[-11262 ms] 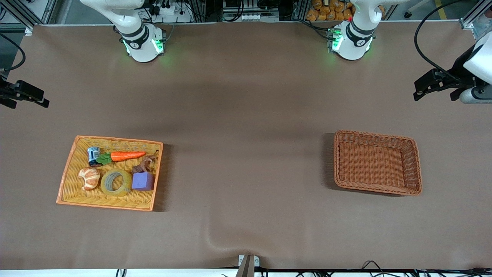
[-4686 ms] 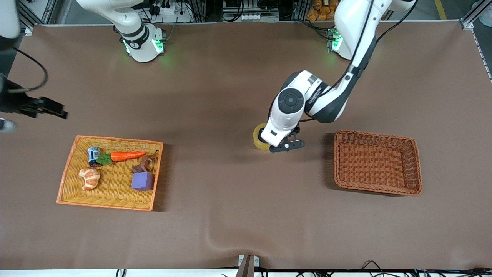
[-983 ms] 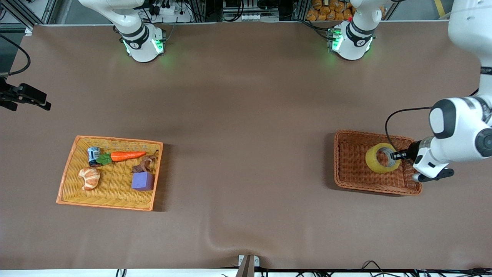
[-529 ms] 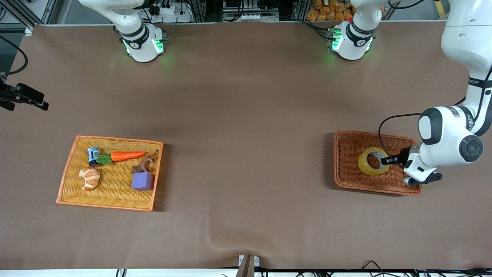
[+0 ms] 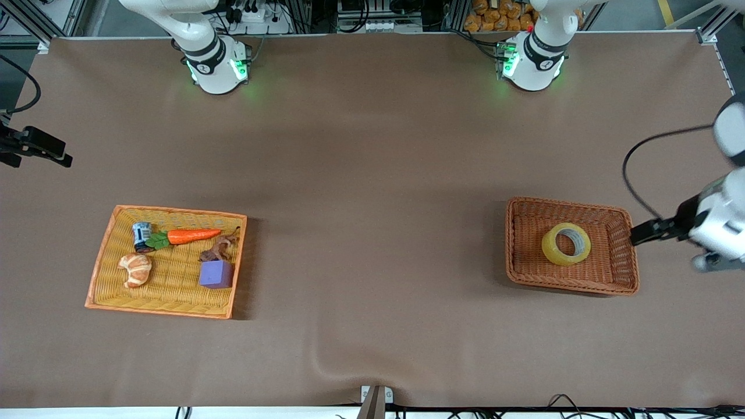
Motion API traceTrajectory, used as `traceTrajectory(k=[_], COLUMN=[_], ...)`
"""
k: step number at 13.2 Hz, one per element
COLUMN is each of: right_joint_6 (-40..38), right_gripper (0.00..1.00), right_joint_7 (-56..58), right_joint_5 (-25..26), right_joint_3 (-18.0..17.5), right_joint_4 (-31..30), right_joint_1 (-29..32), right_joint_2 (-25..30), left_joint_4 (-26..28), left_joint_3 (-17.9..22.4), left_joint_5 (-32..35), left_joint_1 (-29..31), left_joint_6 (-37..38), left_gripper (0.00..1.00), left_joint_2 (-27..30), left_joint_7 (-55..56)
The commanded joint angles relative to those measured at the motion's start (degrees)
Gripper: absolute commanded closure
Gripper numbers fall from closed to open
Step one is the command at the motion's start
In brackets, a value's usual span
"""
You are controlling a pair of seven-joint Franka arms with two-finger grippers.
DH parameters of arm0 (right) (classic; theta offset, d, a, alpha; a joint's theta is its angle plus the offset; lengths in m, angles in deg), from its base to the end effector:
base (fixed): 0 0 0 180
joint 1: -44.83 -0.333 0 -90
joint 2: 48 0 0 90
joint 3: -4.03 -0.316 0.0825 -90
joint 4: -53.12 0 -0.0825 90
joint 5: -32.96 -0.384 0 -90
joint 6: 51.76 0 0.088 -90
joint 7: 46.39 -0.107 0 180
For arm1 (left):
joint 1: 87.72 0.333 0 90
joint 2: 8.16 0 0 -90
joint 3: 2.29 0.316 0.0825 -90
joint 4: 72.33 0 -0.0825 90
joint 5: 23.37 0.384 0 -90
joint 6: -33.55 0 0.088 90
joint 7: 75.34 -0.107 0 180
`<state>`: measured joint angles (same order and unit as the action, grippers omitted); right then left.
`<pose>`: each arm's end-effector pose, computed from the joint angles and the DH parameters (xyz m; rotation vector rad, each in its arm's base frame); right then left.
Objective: Transfer tape with both arms
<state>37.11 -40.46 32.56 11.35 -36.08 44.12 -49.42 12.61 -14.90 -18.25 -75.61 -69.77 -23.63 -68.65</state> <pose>0.5563 -0.0628 0.6157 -3.1341 0.0186 0.0466 0.6486 0.0183 0.5285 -3.1106 -0.1546 -0.0920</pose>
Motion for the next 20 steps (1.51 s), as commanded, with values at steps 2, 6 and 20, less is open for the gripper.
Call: traceTrajectory(k=[2, 6, 20], right_joint_6=[-0.2, -0.3, -0.3], right_gripper=[0.00, 0.00, 0.00], right_joint_7=[0.0, 0.0, 0.0], right_joint_5=[0.7, 0.8, 0.7], right_joint_3=[-0.6, -0.6, -0.9], right_joint_4=[0.6, 0.6, 0.6], right_joint_1=[0.9, 0.6, 0.2], right_joint_2=[-0.3, -0.3, -0.9], left_joint_4=[-0.6, -0.8, 1.4], left_joint_3=[-2.9, -3.7, 9.3], left_joint_5=[1.0, 0.0, -4.5], left_joint_1=[0.3, 1.0, -9.6], left_joint_6=[7.4, 13.1, 17.1], left_gripper=[0.00, 0.00, 0.00], left_joint_2=[8.2, 12.6, 15.6], left_joint_7=[-0.8, -2.4, -4.6])
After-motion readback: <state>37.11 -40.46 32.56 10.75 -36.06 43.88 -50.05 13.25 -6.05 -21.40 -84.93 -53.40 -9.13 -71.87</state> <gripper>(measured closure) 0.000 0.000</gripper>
